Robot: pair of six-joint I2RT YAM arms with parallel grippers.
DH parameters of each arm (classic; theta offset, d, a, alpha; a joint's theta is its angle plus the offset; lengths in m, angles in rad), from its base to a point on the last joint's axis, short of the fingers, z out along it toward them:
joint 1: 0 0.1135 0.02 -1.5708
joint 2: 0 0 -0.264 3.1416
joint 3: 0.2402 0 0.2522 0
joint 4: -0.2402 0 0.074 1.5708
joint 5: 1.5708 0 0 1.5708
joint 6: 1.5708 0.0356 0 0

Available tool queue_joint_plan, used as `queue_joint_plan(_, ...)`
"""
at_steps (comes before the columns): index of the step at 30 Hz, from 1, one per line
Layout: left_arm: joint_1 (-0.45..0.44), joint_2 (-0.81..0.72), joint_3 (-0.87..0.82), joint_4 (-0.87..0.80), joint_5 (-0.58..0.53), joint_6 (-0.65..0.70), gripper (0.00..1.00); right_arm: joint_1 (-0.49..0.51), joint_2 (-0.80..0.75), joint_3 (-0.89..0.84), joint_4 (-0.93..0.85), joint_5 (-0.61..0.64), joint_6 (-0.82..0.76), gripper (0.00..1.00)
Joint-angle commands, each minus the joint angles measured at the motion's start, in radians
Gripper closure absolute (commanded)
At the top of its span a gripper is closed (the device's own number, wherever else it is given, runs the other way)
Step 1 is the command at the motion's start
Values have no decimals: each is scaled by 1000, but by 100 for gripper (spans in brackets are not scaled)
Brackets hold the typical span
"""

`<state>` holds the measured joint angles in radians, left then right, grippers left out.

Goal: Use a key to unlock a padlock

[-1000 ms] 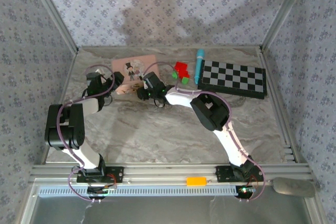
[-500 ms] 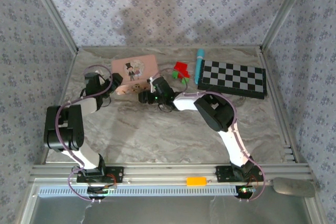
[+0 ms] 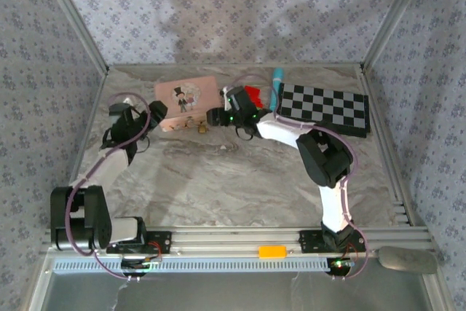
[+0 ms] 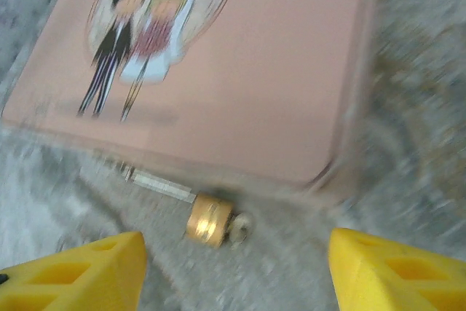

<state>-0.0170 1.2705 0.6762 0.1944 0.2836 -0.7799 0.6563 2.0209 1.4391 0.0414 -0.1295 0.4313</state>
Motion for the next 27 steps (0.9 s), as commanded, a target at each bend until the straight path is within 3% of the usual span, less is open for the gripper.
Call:
queue_joint_plan(1, -59, -46, -40, -57, -30, -29, 12, -46, 59, 140, -166, 58, -73, 29)
queue_joint_plan(7, -127, -37, -89, -14, -122, -60, 12, -75, 183, 326, -212, 42, -99, 29)
queue_joint_plan(13, -135, 94, -91, 108, -138, -68, 12, -57, 252, 399, -210, 26, -78, 29)
queue_joint_plan(20, -133, 211, -56, 233, -143, -41, 12, -23, 288, 412, -207, -1, -50, 33)
queue_joint_plan(27, -97, 319, 2, 284, -148, 2, 12, 18, 236, 281, -164, -23, 0, 40)
